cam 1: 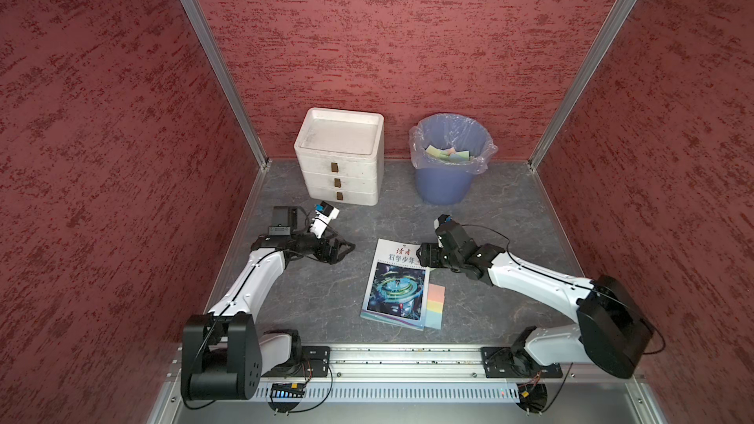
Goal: Peel off the used sticky note
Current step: Open the book at the center of the board.
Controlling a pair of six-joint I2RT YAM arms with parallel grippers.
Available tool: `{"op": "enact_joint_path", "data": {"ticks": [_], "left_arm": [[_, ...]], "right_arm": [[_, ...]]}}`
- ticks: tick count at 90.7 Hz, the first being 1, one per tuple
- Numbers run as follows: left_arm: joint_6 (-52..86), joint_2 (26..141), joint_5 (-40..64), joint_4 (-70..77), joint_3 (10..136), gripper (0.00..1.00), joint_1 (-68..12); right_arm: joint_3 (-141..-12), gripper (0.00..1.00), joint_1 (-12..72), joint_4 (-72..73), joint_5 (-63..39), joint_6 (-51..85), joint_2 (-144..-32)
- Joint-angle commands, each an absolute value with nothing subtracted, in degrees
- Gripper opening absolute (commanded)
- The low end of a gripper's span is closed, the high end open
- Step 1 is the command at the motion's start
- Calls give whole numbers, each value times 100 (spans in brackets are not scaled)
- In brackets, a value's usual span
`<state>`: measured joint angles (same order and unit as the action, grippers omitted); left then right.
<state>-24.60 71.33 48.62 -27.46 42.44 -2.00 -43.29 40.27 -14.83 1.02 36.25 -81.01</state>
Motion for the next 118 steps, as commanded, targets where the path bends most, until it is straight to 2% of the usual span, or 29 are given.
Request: {"op": "enact_joint_path", "data": {"ticks": [1,19,29,55,79,100,118], "left_arm": [[-2816,7389,4497,-3141,4494,100,-735],[-3163,8206,3791,-3266,4656,100,-1602],[-3124,8509,3573,-3033,4656,95,-1802],[-2910,8834,3510,-2845,4829,88,-1903],[-3071,9417,2987,-3311,5127,72,-2144],[-3155,9563,2677,-3394,5173,68,-2458],[-3212,9584,2320,-3306,5108,60,-2645]], "right_arm": [[-4120,81,4060,-1044,-78,3873,-8221],[-3947,83,4060,-735,-169,3902,-8310],[-4011,83,4052,-599,-295,3885,-8469],[-4091,81,3981,-123,-677,4033,-8897],[-4058,76,3990,64,-1004,4104,-8819],[-4043,76,3990,-208,-867,4047,-8616],[-4027,76,3990,-330,-764,3995,-8546]]}}
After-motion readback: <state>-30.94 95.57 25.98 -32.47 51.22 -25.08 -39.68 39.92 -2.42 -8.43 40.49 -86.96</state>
